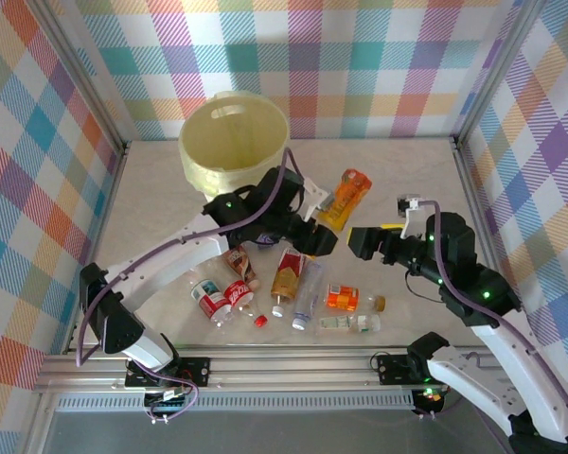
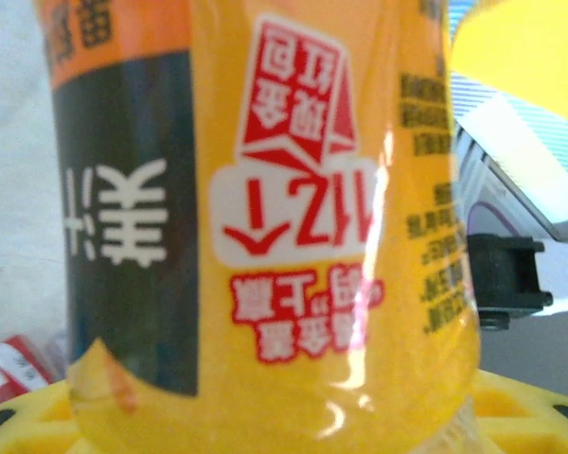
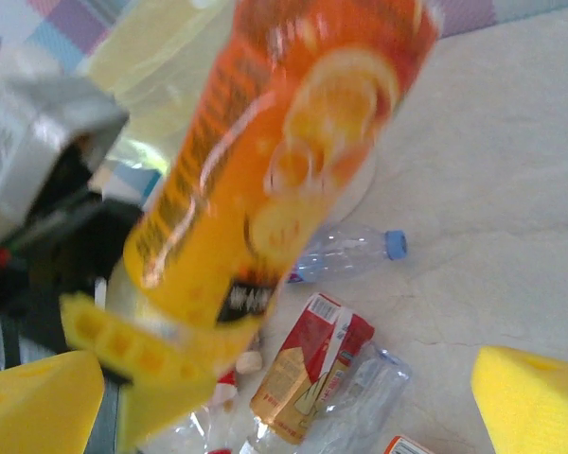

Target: Put the plastic bottles in the bin

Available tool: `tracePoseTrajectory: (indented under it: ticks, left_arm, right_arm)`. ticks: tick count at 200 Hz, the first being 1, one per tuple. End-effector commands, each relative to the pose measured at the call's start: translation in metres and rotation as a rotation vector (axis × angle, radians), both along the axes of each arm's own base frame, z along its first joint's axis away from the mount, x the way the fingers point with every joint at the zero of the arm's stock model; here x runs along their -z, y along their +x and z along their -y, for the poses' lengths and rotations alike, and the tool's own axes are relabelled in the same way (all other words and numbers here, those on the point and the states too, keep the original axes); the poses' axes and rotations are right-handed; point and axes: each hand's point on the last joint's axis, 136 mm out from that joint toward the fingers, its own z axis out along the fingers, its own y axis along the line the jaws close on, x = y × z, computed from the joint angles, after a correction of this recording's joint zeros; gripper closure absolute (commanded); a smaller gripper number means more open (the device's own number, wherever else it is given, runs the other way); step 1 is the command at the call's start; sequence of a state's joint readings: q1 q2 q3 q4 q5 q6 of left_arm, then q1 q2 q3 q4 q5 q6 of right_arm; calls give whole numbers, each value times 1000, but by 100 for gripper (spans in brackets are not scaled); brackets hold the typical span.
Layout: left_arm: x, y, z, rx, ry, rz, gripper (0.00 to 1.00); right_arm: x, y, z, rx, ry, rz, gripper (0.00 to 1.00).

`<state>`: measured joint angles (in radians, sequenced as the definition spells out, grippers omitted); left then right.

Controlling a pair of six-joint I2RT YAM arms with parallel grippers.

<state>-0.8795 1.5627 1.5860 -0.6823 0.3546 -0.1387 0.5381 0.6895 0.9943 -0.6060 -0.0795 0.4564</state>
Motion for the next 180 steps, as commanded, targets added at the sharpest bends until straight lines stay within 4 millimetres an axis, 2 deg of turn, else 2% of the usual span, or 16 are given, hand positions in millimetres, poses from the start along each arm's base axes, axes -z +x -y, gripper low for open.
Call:
tracePoseTrajectory:
  ticks: [1, 41, 122, 180]
  left_arm:
    - [-2, 13, -24, -53, 159, 65, 45]
    - [-23, 43, -51, -151, 347, 198, 45]
    - [-79, 124, -114, -421, 601, 549, 44]
    - [-97, 169, -152, -534, 653, 622, 44]
  right_arm:
    - [-30, -24, -10, -158, -8, 143, 0]
    - [-48, -37, -21, -267, 4, 205, 0]
    - [-46, -31, -32, -311, -1, 195, 0]
    - [-46, -29, -33, -312, -1, 190, 0]
